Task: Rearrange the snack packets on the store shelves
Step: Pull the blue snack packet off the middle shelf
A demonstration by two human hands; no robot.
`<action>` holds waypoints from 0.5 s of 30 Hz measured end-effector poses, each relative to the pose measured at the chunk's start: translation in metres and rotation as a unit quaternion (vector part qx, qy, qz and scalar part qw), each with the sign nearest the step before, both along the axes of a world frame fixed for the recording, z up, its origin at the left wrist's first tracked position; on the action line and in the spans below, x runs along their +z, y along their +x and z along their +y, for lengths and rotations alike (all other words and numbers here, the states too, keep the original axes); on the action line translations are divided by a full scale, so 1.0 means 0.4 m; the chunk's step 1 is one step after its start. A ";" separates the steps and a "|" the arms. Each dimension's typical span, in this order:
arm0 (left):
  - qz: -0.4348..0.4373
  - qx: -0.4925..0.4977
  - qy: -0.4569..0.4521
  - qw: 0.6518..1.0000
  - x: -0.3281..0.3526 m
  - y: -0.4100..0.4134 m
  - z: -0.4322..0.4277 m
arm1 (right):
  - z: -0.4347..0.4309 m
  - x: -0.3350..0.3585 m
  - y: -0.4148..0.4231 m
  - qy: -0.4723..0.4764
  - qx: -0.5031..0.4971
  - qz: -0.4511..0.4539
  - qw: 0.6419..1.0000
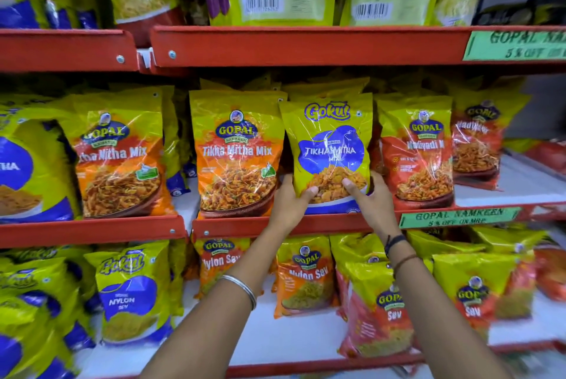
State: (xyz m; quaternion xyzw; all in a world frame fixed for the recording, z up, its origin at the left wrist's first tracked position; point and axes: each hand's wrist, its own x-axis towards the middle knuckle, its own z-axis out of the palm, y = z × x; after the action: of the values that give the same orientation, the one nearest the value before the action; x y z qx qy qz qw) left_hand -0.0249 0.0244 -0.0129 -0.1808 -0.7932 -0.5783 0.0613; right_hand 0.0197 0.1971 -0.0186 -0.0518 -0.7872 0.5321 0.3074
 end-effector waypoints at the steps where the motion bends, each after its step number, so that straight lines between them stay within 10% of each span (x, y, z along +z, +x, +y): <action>1: 0.007 0.003 0.004 1.000 0.001 0.007 -0.002 | 0.001 -0.003 0.002 0.001 0.000 0.009 1.000; 15: 0.125 0.018 0.154 0.980 -0.031 0.198 -0.138 | -0.139 -0.015 0.171 -0.064 0.020 0.167 0.984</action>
State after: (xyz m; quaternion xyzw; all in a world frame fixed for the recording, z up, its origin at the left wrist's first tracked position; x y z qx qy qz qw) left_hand 0.0545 -0.0307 -0.0253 -0.2256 -0.6840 -0.6650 0.1974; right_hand 0.0881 0.1415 -0.0247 0.0339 -0.6902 0.5881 0.4203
